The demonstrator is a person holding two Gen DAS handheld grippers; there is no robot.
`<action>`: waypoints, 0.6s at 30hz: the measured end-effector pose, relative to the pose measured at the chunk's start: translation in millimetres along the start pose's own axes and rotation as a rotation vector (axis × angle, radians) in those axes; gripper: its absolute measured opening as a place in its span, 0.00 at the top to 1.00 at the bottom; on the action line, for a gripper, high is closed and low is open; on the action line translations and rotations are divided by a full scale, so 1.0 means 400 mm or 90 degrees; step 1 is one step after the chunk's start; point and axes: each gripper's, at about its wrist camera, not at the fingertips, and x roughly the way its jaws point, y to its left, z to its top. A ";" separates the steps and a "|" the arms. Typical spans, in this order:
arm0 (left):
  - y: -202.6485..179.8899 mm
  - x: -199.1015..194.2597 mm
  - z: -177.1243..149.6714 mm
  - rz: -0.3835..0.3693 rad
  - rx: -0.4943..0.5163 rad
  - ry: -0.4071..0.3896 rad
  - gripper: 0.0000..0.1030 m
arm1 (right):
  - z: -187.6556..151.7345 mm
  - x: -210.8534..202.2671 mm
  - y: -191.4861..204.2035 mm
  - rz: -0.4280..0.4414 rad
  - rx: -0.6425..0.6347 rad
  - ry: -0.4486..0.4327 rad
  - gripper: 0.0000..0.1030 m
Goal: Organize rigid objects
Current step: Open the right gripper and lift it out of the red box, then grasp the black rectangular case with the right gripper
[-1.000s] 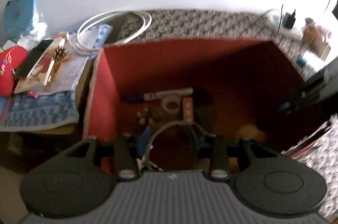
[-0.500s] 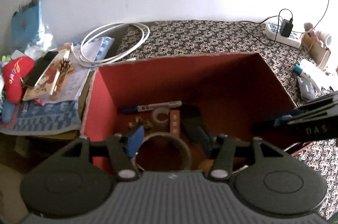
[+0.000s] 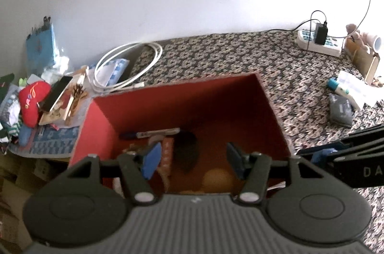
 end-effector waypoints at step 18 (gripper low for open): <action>-0.282 -0.024 0.034 0.010 0.048 -0.005 0.41 | -0.062 -0.131 -0.231 -0.035 0.041 -0.017 0.90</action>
